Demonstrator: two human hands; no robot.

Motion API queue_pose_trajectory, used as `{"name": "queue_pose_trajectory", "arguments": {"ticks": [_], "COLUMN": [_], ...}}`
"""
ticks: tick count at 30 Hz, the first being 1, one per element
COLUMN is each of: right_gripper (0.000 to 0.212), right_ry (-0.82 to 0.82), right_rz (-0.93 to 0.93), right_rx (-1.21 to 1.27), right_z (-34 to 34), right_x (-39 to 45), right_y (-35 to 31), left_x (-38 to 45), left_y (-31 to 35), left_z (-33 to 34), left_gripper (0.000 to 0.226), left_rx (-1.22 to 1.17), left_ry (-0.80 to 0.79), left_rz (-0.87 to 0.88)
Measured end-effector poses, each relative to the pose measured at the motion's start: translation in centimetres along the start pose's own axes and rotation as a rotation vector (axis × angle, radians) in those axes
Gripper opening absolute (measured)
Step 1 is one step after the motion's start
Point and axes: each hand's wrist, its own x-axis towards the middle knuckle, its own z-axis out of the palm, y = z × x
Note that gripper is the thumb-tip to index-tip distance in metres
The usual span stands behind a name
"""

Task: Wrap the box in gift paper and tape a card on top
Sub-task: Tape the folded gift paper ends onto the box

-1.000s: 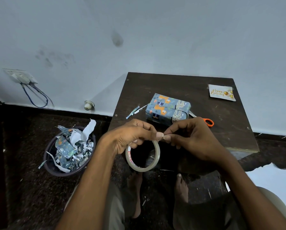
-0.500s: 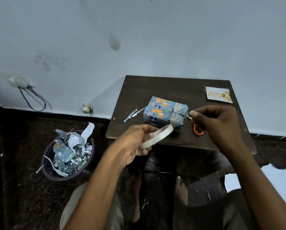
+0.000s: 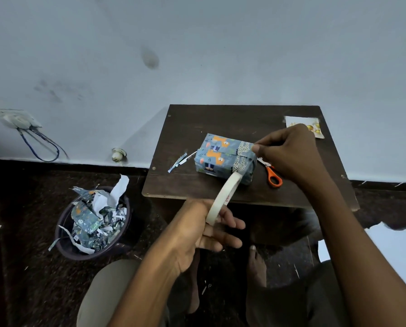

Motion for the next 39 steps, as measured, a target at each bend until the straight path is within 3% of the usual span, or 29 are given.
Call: {"name": "queue_pose_trajectory", "arguments": {"ticks": [3,7,10,13,16,21,26,30,33,36,39], "right_gripper": [0.002,0.005,0.006,0.006,0.006,0.008,0.009,0.011,0.011,0.009,0.01], "right_ry": [0.002,0.022,0.0,-0.051,-0.058,-0.045,-0.041,-0.044,-0.018,-0.002,0.034], "right_rz": [-0.009,-0.013,0.01,-0.007,-0.039,-0.043,-0.047,-0.055,-0.049,-0.055,-0.094], "right_rx": [-0.046,-0.087,-0.081,-0.085,-0.081,-0.047,-0.035,-0.051,-0.04,-0.062,-0.109], "right_z": [0.7,0.8,0.7,0.9,0.9,1.0,1.0,1.0,0.8,1.1,1.8], "right_x": [0.6,1.1,1.4,1.5,1.5,1.5,1.6,1.5,1.7,1.7,1.7], "right_y": [-0.4,-0.3,0.0,0.0,0.0,0.1,0.0,0.1,0.2,0.2,0.4], "left_x": [-0.2,0.0,-0.7,-1.3,-1.9,-1.8,-2.1,-1.1,-0.7,-0.6,-0.3], "left_y": [-0.4,-0.6,-0.6,-1.2,-1.4,-1.6,-1.4,-1.8,-1.5,-1.3,-1.4], "left_z": [0.3,0.3,0.1,0.4,1.3,1.6,1.8,1.0,0.8,1.2,2.4], "left_gripper": [0.047,0.08,0.045,0.035,0.019,0.042,0.061,0.058,0.037,0.042,0.048], "left_rx": [-0.102,-0.127,-0.027,0.159,0.25,0.477,0.603,0.801,0.587,0.242,0.049], "left_ry": [-0.011,0.005,-0.051,-0.066,0.05,0.361,0.454,0.529,0.42,0.213,0.155], "left_rz": [0.026,0.131,0.248,0.239,0.236,0.355,0.368,0.536,0.683,0.719,0.641]}}
